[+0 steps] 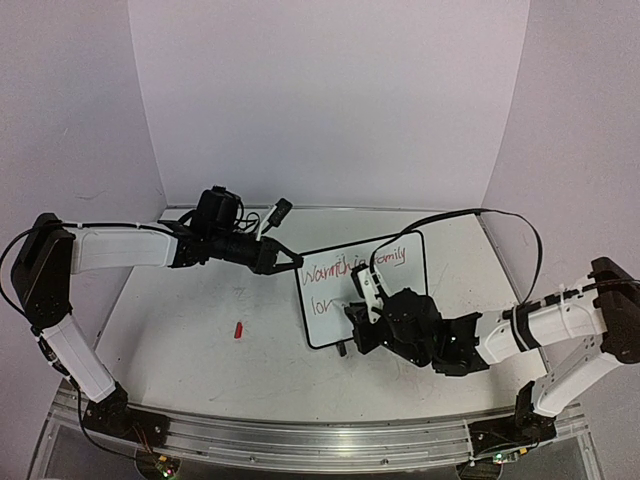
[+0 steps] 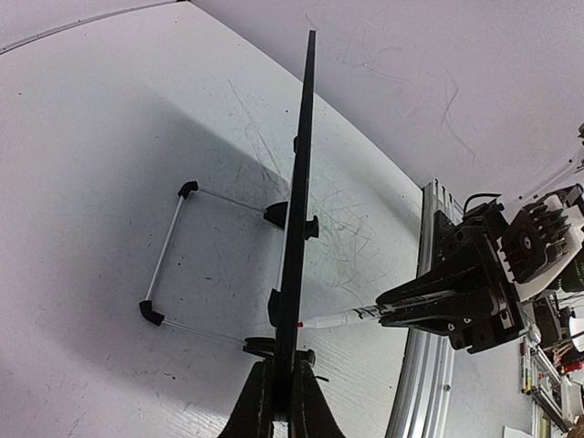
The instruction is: Write a sentence on the whiteboard
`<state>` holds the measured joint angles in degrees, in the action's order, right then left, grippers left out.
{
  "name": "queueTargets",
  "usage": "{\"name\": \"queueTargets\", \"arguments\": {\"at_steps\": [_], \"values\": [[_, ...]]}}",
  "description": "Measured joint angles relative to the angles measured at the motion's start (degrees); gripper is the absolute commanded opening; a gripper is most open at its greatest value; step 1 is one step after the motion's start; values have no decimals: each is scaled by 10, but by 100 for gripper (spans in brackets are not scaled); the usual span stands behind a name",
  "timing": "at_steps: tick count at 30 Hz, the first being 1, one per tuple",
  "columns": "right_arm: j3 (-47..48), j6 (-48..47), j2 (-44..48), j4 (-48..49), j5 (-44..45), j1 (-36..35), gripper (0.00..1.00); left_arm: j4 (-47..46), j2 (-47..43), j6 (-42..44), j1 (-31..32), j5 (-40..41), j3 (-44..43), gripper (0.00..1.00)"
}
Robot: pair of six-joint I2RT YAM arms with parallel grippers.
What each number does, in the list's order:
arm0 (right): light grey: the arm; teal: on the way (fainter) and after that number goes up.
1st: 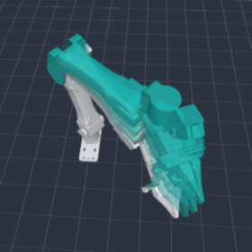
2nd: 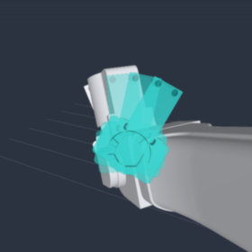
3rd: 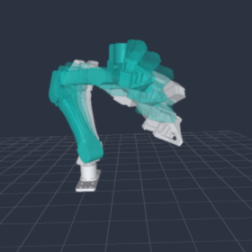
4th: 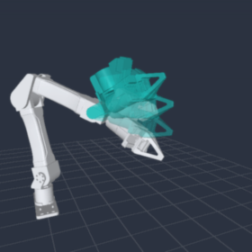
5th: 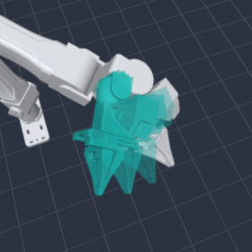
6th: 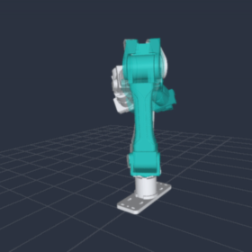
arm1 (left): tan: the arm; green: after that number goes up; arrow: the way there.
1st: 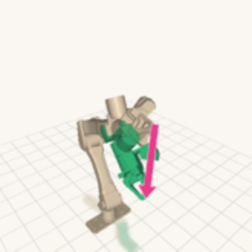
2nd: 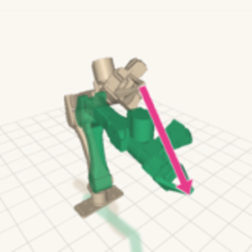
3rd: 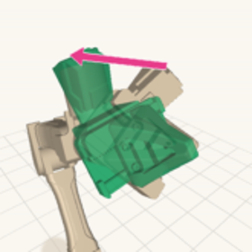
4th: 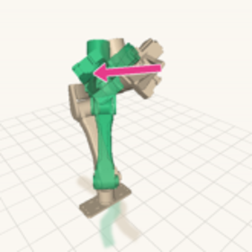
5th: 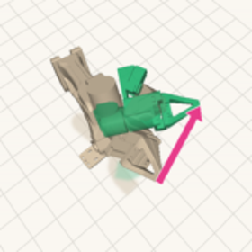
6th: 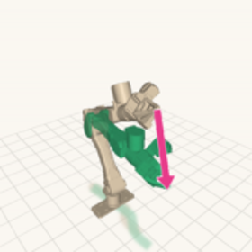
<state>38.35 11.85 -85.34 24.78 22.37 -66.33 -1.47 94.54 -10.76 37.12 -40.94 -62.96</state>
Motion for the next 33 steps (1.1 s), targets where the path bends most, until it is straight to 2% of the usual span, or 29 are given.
{"name": "queueTargets", "arguments": {"at_steps": [7,33], "values": [[-8,-1,33,4,-23,9,0,0,0,0,0,-4,0,0],[-14,20,7,3,-21,8,0,0,0,0,0,-4,0,0]]}}
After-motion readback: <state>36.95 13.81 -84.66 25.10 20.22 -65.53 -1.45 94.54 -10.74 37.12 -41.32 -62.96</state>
